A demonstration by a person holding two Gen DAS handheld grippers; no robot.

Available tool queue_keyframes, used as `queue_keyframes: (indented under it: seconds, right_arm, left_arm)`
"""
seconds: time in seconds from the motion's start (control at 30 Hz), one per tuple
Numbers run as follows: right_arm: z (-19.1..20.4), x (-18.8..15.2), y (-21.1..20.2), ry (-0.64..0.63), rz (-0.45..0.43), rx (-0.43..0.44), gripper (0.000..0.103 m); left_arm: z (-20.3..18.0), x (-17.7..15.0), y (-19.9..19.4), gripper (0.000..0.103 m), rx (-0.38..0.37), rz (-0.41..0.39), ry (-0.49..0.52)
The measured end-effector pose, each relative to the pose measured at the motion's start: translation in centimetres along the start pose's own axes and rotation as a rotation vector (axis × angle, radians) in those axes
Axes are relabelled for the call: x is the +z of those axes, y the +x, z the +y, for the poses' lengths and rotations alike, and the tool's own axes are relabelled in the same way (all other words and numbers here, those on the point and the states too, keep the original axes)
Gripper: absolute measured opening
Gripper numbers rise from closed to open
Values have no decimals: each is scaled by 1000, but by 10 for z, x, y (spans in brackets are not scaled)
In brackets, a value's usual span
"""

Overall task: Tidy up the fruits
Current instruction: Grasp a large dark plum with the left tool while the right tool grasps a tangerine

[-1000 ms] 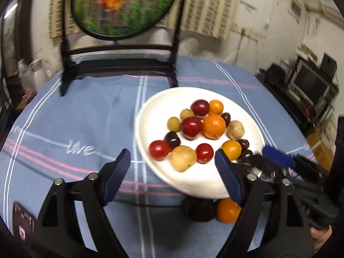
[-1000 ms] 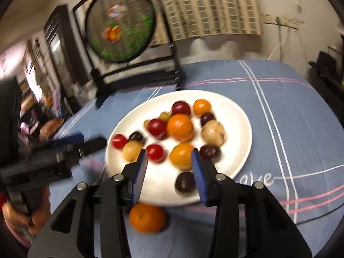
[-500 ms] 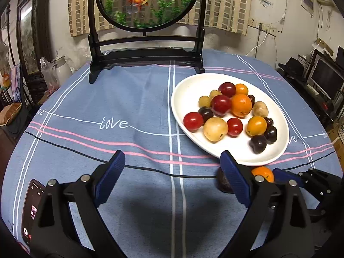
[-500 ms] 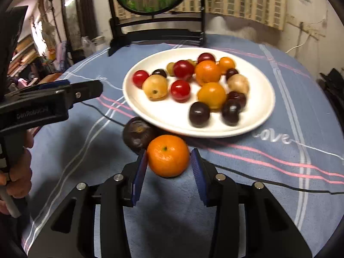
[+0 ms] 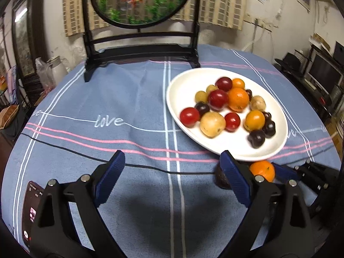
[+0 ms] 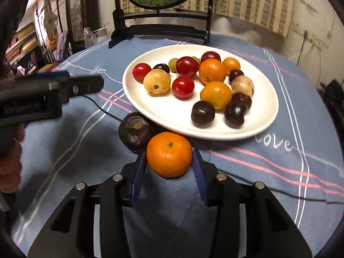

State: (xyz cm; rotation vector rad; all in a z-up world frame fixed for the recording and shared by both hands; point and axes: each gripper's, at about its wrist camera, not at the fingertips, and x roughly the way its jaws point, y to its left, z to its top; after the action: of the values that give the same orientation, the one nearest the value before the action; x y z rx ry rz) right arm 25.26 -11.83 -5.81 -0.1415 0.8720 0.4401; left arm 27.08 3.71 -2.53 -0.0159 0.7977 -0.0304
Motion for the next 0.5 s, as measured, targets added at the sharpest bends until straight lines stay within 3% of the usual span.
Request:
queue_keyframes:
  seconds: [0.13,0.23,0.4,0.5]
  right_arm:
    - [-24,5,-33,128,-74,104,43]
    - [-36,8,-52,169,-138,103,43]
    - [-43,9,-59,208,-155,113,43]
    - [-42,9,-61,206,-161,119,43]
  left_arm:
    - [-12,-9,6,91,-102,54,65]
    - [-33,-18,11,88,-182,87,149]
    - [-67,-29,25,71,-209,110,266]
    - [-77,-32,36,70,-170,118,300]
